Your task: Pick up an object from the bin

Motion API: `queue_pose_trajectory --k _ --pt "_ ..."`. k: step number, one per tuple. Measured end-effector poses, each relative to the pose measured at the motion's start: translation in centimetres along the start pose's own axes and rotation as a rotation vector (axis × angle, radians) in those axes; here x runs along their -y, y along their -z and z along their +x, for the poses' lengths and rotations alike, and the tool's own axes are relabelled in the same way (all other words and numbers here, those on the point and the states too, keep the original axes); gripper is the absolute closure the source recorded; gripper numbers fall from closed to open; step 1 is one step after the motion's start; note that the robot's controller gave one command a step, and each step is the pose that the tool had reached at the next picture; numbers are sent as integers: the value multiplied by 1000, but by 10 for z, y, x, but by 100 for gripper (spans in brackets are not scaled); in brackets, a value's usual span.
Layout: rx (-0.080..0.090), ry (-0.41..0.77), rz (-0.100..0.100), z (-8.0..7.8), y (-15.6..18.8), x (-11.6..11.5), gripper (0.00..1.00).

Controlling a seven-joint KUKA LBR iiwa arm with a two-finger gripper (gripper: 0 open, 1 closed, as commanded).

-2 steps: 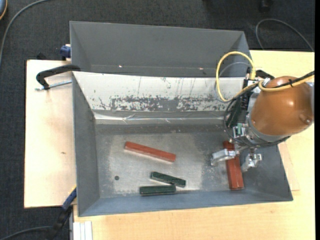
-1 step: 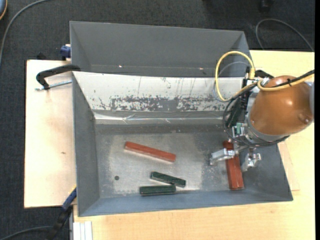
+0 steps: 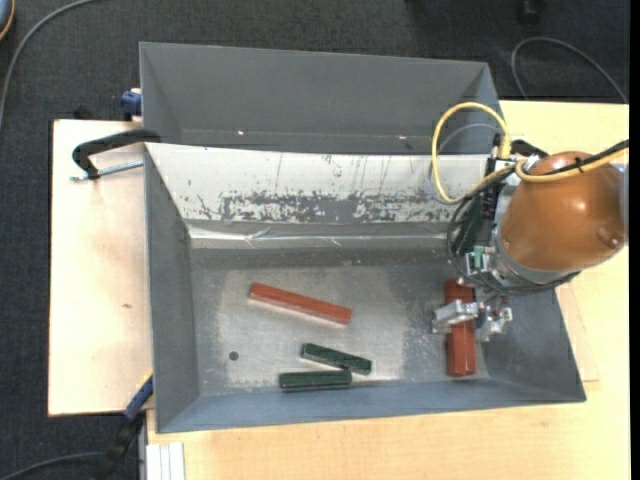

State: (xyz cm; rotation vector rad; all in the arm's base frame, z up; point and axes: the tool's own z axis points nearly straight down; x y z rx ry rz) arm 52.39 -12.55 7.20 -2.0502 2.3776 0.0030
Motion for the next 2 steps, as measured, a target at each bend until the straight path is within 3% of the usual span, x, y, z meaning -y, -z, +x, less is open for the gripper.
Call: queue_pose_trajectory --k 2 --pt "-1 -7 10 -3 97 4 100"
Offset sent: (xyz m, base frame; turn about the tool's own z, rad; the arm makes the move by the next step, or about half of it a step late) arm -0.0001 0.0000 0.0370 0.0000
